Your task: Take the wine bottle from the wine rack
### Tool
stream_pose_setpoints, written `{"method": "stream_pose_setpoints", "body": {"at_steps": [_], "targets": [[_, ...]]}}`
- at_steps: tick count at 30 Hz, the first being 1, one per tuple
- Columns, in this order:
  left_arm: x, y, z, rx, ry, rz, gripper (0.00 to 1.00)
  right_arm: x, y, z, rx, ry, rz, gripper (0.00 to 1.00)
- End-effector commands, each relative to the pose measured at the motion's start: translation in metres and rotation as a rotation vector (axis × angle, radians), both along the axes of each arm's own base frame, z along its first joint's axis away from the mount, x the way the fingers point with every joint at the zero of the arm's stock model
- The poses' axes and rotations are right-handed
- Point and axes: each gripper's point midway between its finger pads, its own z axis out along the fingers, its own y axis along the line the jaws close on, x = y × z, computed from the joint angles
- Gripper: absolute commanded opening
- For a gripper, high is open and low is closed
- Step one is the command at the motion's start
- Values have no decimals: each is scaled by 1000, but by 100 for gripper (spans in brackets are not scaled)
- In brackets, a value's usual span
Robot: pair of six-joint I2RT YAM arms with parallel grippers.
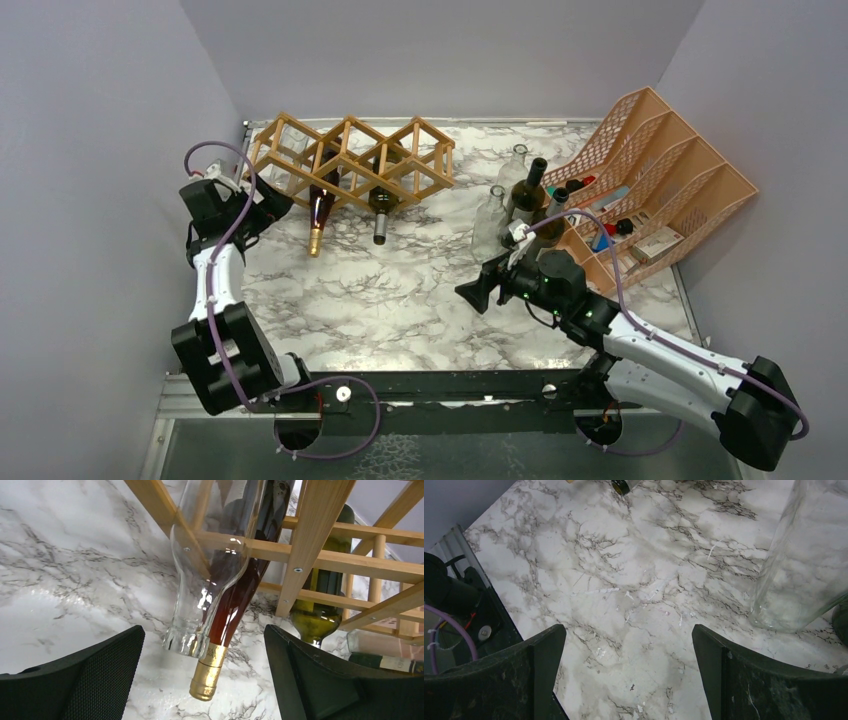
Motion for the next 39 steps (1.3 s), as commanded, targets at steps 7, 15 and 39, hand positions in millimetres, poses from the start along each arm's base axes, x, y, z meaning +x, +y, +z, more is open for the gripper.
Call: {"method": "stream_pose_setpoints", "body": {"at_steps": [7, 15, 39], "targets": [[29, -11, 5, -91, -160, -94, 84, -4, 2, 13, 11, -36, 34, 100], [28, -9, -15, -114, -138, -125, 57, 1, -1, 15, -5, -62, 14, 100], [33, -3, -23, -197, -149, -158, 40, -1, -2, 11, -16, -54, 23, 100]]}}
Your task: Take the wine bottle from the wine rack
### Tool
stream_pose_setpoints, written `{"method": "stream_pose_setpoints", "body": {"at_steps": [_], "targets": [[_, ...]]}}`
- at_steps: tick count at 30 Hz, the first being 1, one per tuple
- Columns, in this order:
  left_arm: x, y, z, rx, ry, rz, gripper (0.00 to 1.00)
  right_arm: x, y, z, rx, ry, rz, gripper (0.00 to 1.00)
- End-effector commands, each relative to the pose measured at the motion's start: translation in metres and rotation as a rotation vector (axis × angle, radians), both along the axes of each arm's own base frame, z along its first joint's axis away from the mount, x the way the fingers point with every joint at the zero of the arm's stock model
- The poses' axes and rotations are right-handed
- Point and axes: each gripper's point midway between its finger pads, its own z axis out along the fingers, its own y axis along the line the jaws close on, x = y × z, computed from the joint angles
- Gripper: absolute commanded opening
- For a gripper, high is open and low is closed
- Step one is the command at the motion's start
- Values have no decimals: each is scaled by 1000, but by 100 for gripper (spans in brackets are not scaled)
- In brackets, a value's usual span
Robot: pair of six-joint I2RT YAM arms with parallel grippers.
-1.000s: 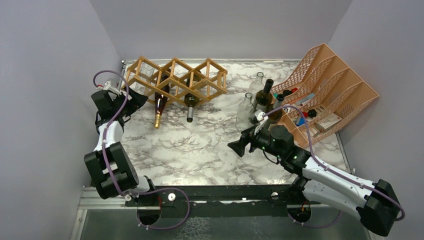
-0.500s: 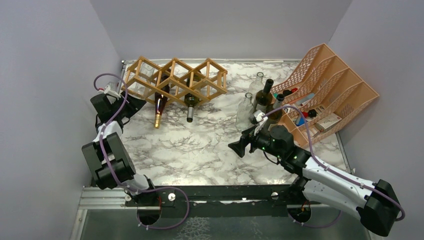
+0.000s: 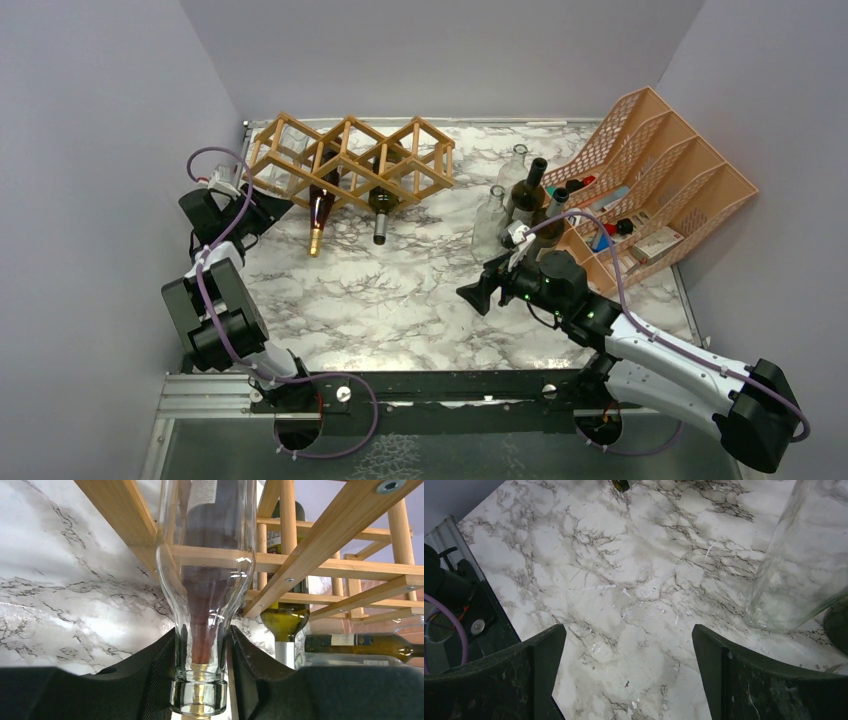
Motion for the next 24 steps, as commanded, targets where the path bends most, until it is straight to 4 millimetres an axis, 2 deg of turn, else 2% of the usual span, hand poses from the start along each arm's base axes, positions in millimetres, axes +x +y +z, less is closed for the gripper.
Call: {"method": "stream_pose_setpoints", "body": {"at_steps": [1, 3, 6, 9, 14, 17, 24], "targets": [[4, 9, 8, 46, -27, 12, 45, 1, 1, 11, 10, -26, 5, 100], [5, 11, 9, 50, -28, 14, 58, 0, 1, 12, 14, -27, 4, 100], [6, 9, 9, 34, -32, 6, 61, 0, 1, 13, 18, -28, 8, 100], [6, 12, 12, 41, -41, 16, 53, -1, 1, 11, 15, -23, 8, 100], [8, 14, 13, 32, -44, 13, 45, 0, 1, 11, 15, -22, 8, 100], [7, 11, 12, 18, -42, 5, 33, -1, 2, 11, 15, -22, 13, 100], [-5, 0, 5, -45, -9, 8, 18, 0, 2, 10, 18, -20, 7, 100]]}}
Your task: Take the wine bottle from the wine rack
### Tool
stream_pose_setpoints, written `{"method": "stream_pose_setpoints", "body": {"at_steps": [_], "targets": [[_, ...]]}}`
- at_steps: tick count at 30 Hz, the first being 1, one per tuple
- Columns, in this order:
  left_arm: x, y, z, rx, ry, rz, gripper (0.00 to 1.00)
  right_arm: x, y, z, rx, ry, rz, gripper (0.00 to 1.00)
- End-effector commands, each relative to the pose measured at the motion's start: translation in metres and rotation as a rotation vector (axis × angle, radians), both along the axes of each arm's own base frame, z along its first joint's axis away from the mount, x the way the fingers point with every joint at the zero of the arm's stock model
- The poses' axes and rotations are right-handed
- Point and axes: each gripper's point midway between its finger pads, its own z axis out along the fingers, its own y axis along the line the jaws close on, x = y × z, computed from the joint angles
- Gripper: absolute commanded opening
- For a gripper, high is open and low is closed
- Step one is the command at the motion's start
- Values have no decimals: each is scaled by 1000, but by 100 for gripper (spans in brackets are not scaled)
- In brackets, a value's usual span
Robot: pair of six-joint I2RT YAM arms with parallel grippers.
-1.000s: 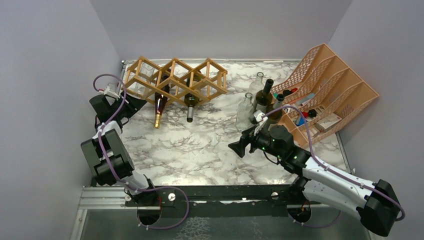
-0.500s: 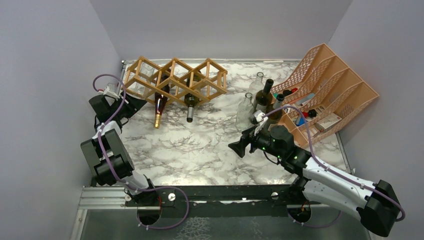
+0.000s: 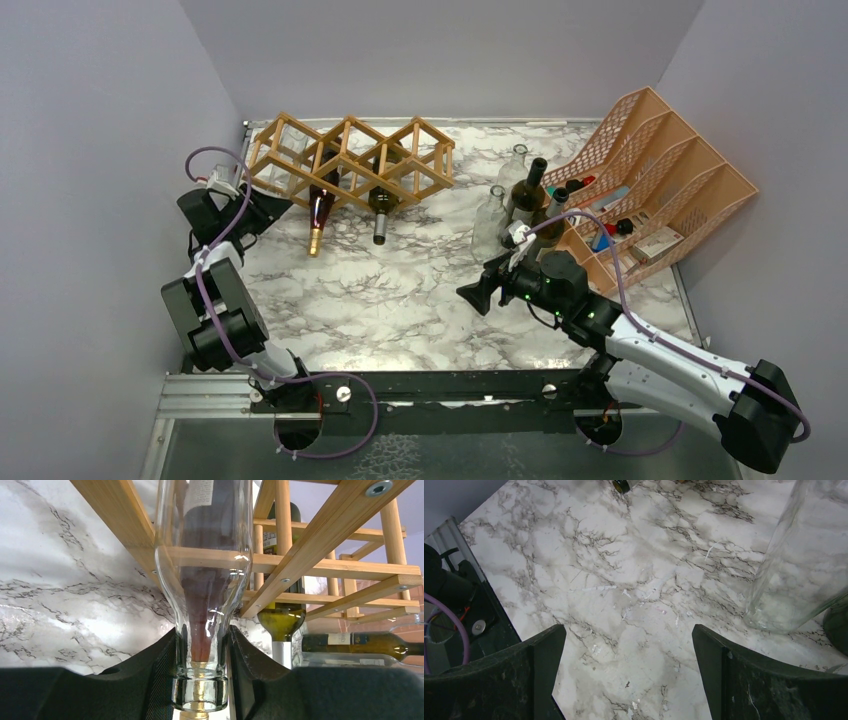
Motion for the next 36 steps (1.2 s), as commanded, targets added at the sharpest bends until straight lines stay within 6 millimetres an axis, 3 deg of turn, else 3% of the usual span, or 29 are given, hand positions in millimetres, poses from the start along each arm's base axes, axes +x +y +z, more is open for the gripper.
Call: {"method": "stream_pose_setpoints", "body": {"at_steps": [1, 10, 16, 36], "targets": [[-7, -2, -1, -44, 12, 24, 17, 0, 2, 9, 16, -17, 7, 100], [-29, -24, -9, -99, 58, 51, 0, 1, 5, 4, 10, -5, 12, 100], [-48, -28, -1, -70, 107, 96, 0, 1, 5, 4, 4, -6, 17, 100], [-108, -37, 79, -85, 115, 319, 0, -2, 14, -2, -11, 22, 71, 100]]}}
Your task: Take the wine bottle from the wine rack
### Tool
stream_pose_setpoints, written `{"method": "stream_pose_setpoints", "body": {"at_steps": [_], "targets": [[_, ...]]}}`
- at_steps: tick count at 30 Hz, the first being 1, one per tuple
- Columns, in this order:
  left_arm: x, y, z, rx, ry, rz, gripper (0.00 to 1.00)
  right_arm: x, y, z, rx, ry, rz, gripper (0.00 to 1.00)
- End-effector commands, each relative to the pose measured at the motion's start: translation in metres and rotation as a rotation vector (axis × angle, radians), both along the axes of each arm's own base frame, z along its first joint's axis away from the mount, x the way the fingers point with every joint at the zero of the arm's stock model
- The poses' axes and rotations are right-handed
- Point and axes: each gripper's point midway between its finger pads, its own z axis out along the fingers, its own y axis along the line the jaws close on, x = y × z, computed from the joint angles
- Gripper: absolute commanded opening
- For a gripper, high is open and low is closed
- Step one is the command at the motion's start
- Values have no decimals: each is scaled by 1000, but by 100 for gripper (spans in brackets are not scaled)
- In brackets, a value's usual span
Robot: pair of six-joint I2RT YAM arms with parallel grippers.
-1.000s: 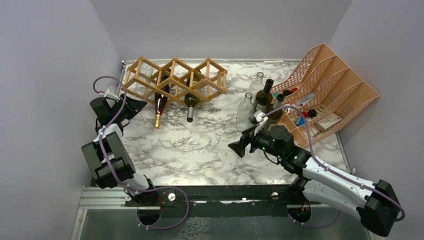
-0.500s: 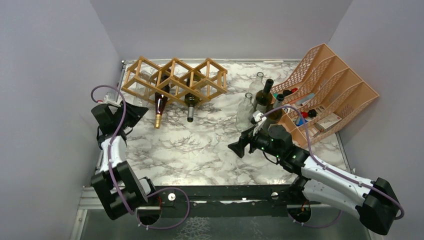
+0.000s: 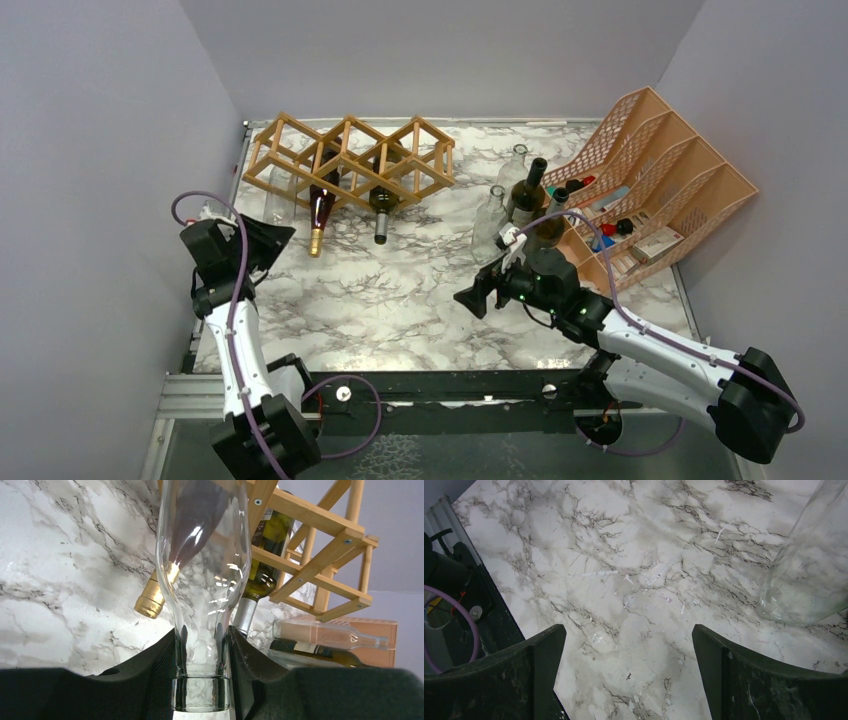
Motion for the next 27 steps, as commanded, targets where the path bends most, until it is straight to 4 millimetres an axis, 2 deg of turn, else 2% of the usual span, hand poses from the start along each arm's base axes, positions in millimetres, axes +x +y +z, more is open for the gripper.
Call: {"method": "stream_pose_setpoints", "body": {"at_steps": [1, 5, 10, 15, 22, 27], "targets": [[-6, 3, 46, 8, -47, 71, 0, 1, 9, 19, 36, -36, 36, 100], [-15, 6, 63, 5, -65, 137, 0, 1, 8, 19, 31, -36, 32, 100], [-22, 0, 66, 5, -27, 110, 0, 2, 8, 20, 32, -42, 31, 100], [-35, 11, 82, 147, -1, 173, 0, 6, 7, 17, 14, -43, 17, 100], [-46, 10, 99, 253, -5, 165, 0, 11, 9, 10, -12, -37, 11, 100], [-59, 20, 130, 422, -34, 202, 0, 16, 9, 5, -31, -45, -2, 99]]}}
